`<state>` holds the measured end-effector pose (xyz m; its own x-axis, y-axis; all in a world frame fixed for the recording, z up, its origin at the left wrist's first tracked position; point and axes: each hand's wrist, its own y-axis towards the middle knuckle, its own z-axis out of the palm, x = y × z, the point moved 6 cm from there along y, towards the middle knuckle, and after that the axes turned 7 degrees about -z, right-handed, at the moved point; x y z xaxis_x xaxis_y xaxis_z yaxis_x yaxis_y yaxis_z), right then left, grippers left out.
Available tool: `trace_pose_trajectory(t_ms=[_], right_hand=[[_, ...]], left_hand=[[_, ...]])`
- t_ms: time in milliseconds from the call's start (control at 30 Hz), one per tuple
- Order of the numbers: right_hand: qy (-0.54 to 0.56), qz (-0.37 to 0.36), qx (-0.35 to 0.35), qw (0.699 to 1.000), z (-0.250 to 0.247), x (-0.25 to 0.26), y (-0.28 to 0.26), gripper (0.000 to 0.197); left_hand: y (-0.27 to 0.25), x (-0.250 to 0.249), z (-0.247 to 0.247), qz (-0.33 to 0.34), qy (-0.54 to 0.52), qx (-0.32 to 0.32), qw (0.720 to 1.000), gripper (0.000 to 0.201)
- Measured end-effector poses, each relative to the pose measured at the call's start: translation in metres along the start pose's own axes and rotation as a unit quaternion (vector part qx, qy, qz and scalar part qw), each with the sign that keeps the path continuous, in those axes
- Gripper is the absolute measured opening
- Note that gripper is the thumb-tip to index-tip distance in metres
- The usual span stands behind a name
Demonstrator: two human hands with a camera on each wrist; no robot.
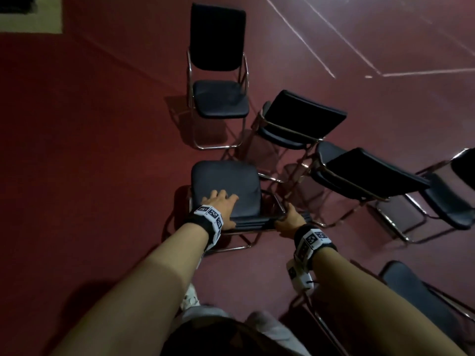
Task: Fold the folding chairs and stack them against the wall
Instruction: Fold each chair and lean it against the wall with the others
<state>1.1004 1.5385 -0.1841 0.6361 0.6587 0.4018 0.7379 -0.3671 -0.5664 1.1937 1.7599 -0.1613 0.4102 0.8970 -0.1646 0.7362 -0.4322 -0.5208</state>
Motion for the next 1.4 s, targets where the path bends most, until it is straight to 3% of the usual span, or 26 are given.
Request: trace_pose_trajectory(t_ms=[67, 100, 200, 300, 400, 500, 633, 733, 833, 967, 1100, 1167, 1233, 1333, 1400], right_hand=[[-0.047, 0.003, 0.024, 0.999, -0.017, 0.015, 0.006, 0.048], [-0.049, 0.007, 0.034, 0.998, -0.024, 0.018, 0.009, 0.042], [-0.033, -0.007, 0.079, 0.996, -0.012, 0.014, 0.018, 0.044], [-0.011, -0.031, 0.076, 0.997, -0.006, 0.012, 0.024, 0.05], [0.025, -0.061, 0.025, 0.997, -0.03, 0.026, 0.052, 0.048], [0.063, -0.11, -0.031, 0.991, -0.053, 0.063, 0.088, 0.041], [0.028, -0.136, -0.015, 0.99, -0.061, 0.098, 0.135, 0.036], [0.055, -0.145, 0.02, 0.988, -0.077, 0.113, 0.169, 0.035], [0.104, -0.144, 0.026, 0.984, -0.098, 0.123, 0.199, 0.031], [0.17, -0.125, 0.049, 0.976, -0.09, 0.117, 0.208, 0.026], [0.253, -0.073, -0.01, 0.965, -0.093, 0.111, 0.22, 0.027], [0.32, -0.05, -0.039, 0.945, -0.086, 0.121, 0.227, 0.027], [0.417, -0.043, -0.087, 0.904, -0.082, 0.135, 0.23, 0.028], [0.585, 0.039, -0.19, 0.787, -0.071, 0.144, 0.224, 0.025], [0.638, 0.118, -0.251, 0.719, -0.049, 0.132, 0.213, 0.023]], left_hand=[[0.021, -0.004, 0.002, 0.023, 0.018, 0.041, 0.999, 0.096], [0.03, -0.009, 0.004, 0.036, 0.026, 0.062, 0.997, 0.102], [0.048, -0.023, 0.022, 0.081, 0.058, 0.121, 0.988, 0.11], [0.066, -0.035, 0.02, 0.125, 0.081, 0.18, 0.972, 0.108], [0.105, -0.043, -0.03, 0.154, 0.088, 0.239, 0.955, 0.098], [0.145, -0.037, -0.084, 0.128, 0.122, 0.286, 0.942, 0.091], [0.186, -0.022, -0.099, 0.081, 0.167, 0.278, 0.943, 0.075], [0.21, -0.035, -0.095, 0.065, 0.152, 0.215, 0.962, 0.058], [0.237, -0.038, -0.102, 0.029, 0.126, 0.157, 0.979, 0.06], [0.259, -0.013, -0.089, 0.031, 0.124, 0.231, 0.965, 0.056], [0.281, -0.013, -0.076, 0.054, 0.141, 0.263, 0.953, 0.066], [0.3, -0.003, -0.076, 0.068, 0.151, 0.265, 0.95, 0.071], [0.314, 0.012, -0.083, 0.071, 0.158, 0.264, 0.949, 0.078], [0.329, 0.032, -0.097, 0.094, 0.137, 0.262, 0.951, 0.084], [0.332, 0.031, -0.11, 0.111, 0.107, 0.265, 0.952, 0.071]])
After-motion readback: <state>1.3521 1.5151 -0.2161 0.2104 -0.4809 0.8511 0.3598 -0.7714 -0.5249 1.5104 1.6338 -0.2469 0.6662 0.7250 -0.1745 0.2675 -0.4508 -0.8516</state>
